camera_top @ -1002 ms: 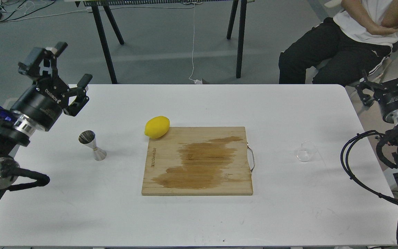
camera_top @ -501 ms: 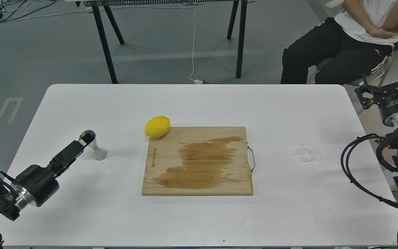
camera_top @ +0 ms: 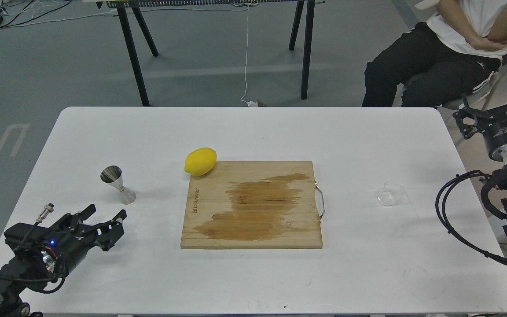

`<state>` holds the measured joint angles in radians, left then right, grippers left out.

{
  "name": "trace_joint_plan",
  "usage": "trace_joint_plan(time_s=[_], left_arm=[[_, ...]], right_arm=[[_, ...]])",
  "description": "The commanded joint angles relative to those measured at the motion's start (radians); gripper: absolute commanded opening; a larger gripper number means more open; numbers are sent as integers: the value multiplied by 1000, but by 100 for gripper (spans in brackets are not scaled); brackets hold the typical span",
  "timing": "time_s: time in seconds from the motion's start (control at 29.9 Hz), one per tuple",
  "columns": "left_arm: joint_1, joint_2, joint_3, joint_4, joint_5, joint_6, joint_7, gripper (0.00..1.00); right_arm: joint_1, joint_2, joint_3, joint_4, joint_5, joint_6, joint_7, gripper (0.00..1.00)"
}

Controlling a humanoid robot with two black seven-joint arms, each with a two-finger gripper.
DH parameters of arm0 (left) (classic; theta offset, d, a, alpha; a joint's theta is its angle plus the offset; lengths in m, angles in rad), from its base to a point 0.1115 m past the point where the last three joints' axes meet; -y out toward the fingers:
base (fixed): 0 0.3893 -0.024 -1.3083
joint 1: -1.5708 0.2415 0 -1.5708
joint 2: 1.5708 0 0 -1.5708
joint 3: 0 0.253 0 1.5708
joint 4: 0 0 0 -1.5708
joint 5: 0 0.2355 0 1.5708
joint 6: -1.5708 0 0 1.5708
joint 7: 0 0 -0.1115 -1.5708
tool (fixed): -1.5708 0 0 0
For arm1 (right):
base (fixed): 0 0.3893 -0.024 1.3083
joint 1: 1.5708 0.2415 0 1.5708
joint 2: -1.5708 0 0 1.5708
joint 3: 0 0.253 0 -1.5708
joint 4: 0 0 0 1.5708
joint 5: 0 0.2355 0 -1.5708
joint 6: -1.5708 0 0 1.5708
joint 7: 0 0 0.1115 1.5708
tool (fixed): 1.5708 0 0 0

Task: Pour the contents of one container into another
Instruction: 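Grasp the metal jigger with the left gripper, then lift the jigger and carry it over the wooden cutting board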

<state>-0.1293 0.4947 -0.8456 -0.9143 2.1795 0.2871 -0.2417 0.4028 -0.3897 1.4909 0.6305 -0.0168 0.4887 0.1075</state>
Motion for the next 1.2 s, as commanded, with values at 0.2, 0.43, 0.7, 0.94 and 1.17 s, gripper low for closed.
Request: trace_joint_plan(time_s=[0.2,0.43,0.7,0.94,1.17], left_arm=[[-141,-111,2,158,2,9,2,79],[-170,-143,46,201,2,14,2,67],[-217,-203,48,290,2,49,5,52],[-220,-208,48,301,2,50,4,28],[-224,-208,48,289,2,67,4,13]], right_arm=[[-10,-1,2,0,0,0,0,100],[-7,-1,0,0,0,0,0,100],[-7,-1,0,0,0,0,0,100],[-4,-1,0,0,-2,0,0,100],[-2,-1,0,0,-2,0,1,100]])
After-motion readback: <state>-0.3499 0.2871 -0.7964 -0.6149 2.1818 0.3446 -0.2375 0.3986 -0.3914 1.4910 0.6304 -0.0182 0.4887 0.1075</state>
